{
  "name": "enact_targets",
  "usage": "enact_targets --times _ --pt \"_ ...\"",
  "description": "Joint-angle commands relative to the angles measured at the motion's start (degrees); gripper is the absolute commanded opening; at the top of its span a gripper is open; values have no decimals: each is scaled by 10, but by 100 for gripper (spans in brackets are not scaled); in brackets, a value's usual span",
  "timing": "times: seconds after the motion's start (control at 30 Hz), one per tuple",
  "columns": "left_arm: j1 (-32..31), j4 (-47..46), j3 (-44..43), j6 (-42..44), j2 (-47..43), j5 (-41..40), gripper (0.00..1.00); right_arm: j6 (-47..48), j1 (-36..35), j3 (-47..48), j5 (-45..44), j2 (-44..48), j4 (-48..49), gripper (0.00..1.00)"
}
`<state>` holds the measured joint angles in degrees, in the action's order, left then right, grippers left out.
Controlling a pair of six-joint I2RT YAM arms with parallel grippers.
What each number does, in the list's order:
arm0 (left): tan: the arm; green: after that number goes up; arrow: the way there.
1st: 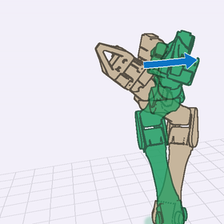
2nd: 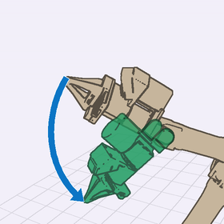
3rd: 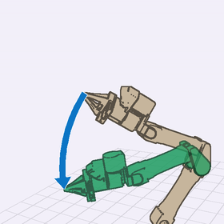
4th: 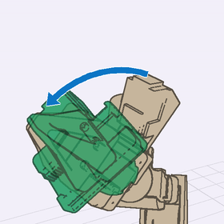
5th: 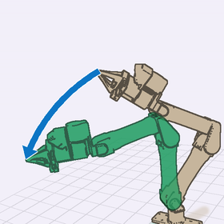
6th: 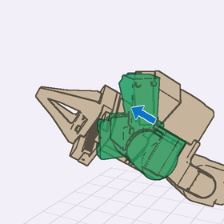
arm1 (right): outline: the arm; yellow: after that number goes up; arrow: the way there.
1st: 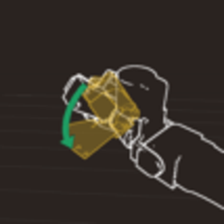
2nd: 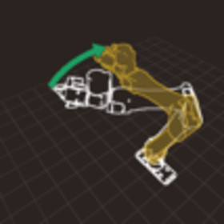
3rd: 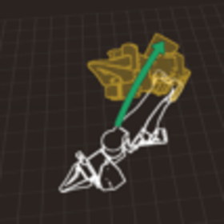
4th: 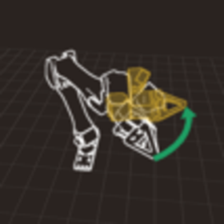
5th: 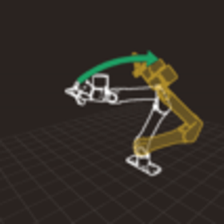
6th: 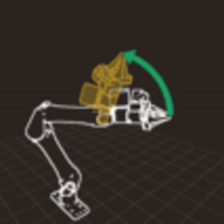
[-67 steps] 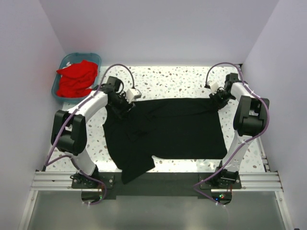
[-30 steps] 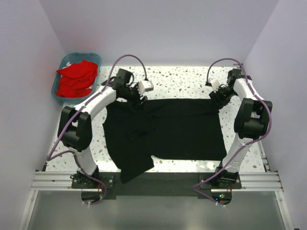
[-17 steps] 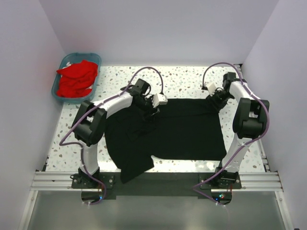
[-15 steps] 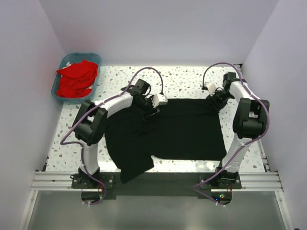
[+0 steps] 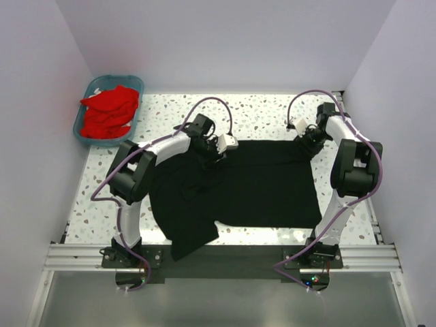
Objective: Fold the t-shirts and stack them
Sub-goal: Fold the tshirt
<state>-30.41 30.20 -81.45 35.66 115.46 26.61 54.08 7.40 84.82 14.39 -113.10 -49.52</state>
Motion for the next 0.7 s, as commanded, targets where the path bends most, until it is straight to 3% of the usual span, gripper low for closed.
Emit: enact_targets --times 0.0,0.13,0.2,0.43,0.67 --pt "0 -38 -10 -1 -1 10 49 18 -4 1 -3 3 6 32" --pt "0 -55 -9 -12 1 18 45 23 -4 -2 -3 3 6 29" --pt "0 -55 -13 -14 3 16 35 27 -4 1 -2 2 5 27" --pt "1 -33 -15 1 2 15 0 33 -4 8 -2 -5 -1 3" --pt "1 -24 -4 4 -35 21 0 39 -2 11 1 6 -7 0"
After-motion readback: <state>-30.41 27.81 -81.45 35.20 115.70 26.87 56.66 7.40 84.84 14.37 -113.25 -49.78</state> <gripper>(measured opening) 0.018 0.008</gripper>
